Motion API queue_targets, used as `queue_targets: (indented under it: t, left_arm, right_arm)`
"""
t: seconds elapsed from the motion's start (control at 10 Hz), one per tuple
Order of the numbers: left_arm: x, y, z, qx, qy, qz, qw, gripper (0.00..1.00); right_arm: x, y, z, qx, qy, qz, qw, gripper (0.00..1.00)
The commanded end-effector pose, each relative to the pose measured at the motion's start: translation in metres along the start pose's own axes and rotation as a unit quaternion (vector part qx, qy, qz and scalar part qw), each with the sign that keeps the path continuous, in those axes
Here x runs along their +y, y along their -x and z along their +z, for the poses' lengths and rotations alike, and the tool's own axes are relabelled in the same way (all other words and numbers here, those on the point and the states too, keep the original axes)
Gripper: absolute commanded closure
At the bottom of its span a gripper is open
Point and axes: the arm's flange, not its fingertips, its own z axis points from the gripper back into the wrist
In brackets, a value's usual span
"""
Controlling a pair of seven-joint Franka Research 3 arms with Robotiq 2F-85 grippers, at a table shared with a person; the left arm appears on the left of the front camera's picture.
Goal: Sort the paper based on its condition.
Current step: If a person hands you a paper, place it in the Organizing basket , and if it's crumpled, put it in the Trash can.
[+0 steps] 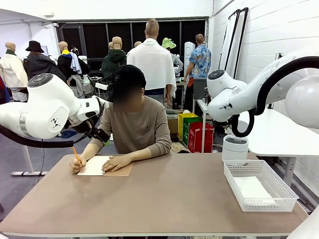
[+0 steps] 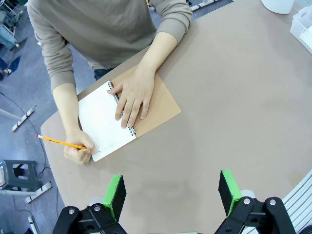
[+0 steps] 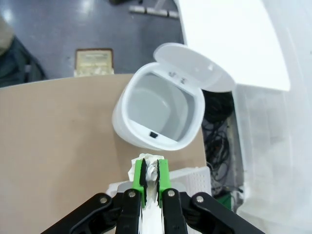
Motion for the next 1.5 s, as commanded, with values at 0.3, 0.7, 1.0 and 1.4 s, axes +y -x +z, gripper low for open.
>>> queue_targets:
  t: [0.3, 0.7, 1.0, 1.4]
  left_arm:
    - [0.001, 0.001, 0.0, 0.0, 0.001, 0.0, 1.0, 0.0]
    - [0.001, 0.001, 0.0, 0.0, 0.001, 0.0, 1.0, 0.0]
    - [0.001, 0.001, 0.0, 0.0, 0.001, 0.0, 1.0, 0.0]
    - [0.001, 0.001, 0.0, 0.0, 0.001, 0.0, 1.0, 0.0]
  right_arm:
    - [-0.027, 0.005, -0.039, -0.033, 0.028, -0.062, 0.997, 0.87]
    - [-0.034, -0.004, -0.069, -0.031, 0.015, -0.072, 0.997, 0.87]
    - [-0.033, -0.013, -0.083, -0.014, 0.008, -0.068, 0.998, 0.87]
    - [-0.031, -0.018, -0.091, -0.001, -0.001, -0.063, 0.998, 0.87]
